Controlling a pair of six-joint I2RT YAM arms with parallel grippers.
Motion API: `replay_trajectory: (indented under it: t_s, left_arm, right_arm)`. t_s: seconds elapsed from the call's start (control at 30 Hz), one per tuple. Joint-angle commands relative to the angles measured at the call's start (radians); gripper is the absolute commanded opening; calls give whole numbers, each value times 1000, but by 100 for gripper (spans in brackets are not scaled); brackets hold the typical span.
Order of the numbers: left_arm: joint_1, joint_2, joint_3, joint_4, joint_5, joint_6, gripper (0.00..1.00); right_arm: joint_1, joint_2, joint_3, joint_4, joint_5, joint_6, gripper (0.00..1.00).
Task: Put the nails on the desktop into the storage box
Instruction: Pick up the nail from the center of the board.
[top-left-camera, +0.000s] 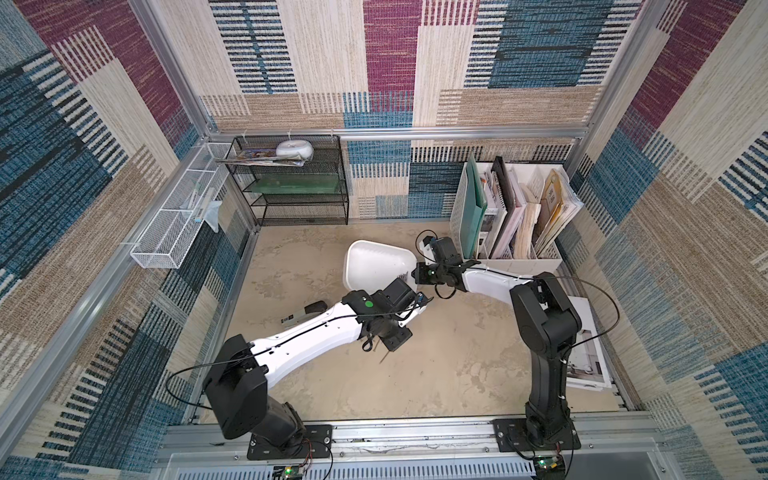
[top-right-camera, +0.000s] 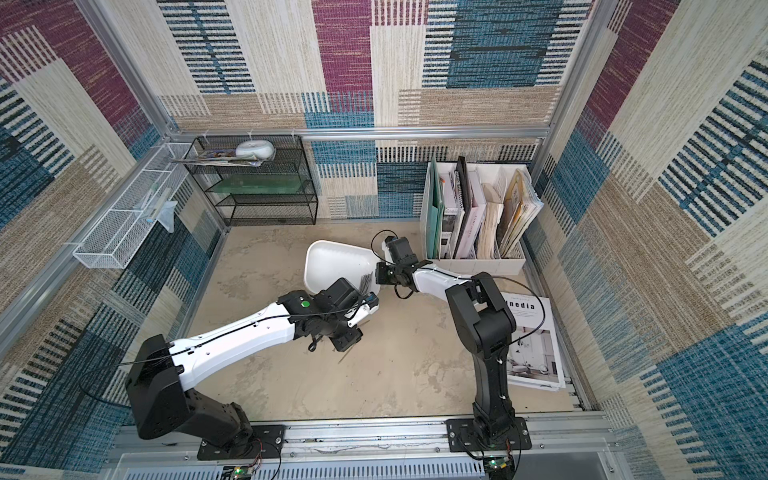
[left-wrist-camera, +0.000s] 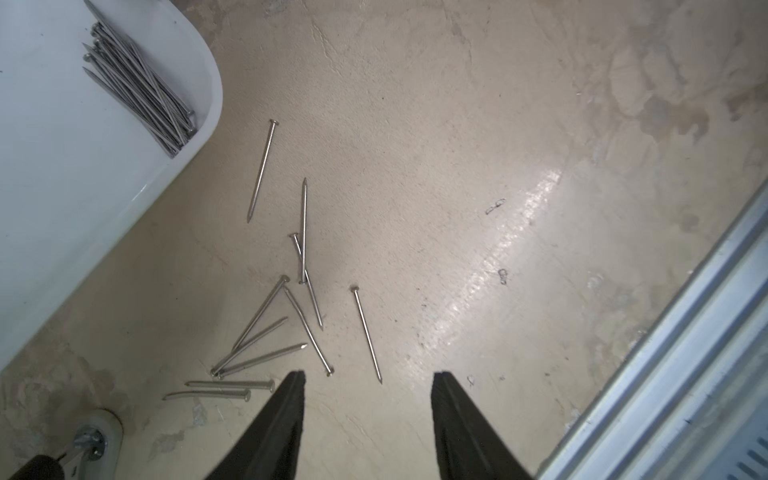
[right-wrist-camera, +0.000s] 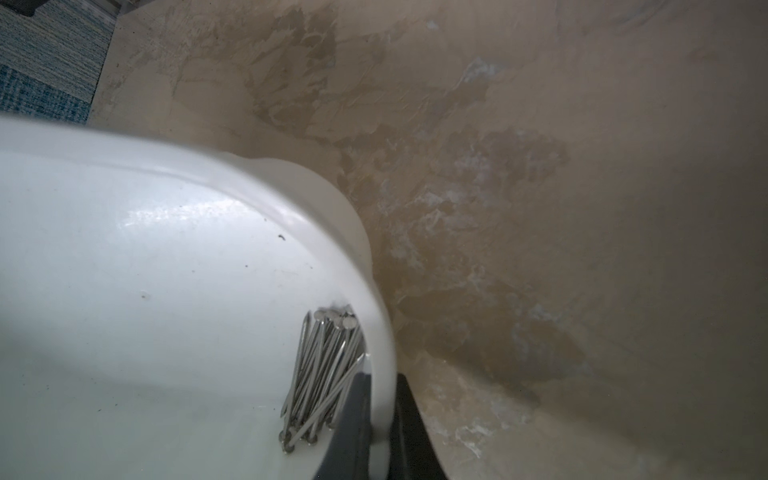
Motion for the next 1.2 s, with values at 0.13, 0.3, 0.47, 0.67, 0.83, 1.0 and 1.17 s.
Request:
replay_trajectory:
  t_s: [0.13,0.3,0.47,0.67,0.83,1.0,1.17]
  left_arm:
    - [23,141,64,63,-55,85,53]
    - [77,199,83,113,-31,111,52]
    - [116,244,109,156,-49,129,52]
    - [135,312,139,196,-57,155,52]
    - [158,370,167,207,-32,172,52]
    - [172,421,197,210,-25,183,52]
    - [172,471,218,204,-13,194,50]
  right_arm:
    - [-42,20,24,-86,18,-43,0]
    - [-50,47,74,-118,18,-69,0]
    - [-59,80,140,-149,26,-96,0]
    - [-74,126,212,-179,46,-99,0]
    - [-80,155,261,-197,44,-106,0]
    - [-89,177,294,-211,35,-115,0]
    - [-93,192,320,-224,27,-121,0]
